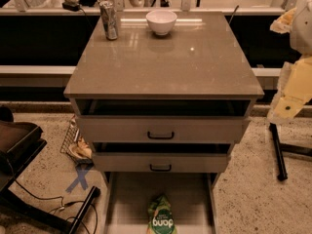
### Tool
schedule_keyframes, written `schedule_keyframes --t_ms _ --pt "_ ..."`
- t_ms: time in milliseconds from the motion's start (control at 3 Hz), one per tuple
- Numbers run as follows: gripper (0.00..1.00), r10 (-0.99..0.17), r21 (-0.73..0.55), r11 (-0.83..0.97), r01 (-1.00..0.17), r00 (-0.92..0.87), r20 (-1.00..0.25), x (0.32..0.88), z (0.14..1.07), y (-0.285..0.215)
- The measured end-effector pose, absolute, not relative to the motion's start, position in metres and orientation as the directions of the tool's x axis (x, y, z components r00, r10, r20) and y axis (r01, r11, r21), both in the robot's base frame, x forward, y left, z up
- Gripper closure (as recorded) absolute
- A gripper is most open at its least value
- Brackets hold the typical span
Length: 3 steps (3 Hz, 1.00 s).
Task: Pick green rice chip bag from bottom drawer and place on counter
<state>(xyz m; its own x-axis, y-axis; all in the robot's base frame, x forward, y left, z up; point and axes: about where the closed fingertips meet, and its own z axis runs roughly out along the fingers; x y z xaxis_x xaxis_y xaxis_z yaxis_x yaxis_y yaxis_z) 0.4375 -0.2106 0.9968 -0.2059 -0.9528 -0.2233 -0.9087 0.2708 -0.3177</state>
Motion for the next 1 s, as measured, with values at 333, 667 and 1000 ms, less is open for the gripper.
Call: schedule_keyframes --t_ms 333,667,1000 --pt "0.0 -0.953 -0.318 0.271 -0.909 -0.206 -0.223 0.437 0.997 -0.211" --pt "0.0 -0.952 -0.328 0.282 -0.902 -0.219 -0.216 0.443 0.997 -0.212" --pt "0.0 -0.955 -0.337 0.248 -0.908 -0.17 -0.243 0.436 0.983 -0.2"
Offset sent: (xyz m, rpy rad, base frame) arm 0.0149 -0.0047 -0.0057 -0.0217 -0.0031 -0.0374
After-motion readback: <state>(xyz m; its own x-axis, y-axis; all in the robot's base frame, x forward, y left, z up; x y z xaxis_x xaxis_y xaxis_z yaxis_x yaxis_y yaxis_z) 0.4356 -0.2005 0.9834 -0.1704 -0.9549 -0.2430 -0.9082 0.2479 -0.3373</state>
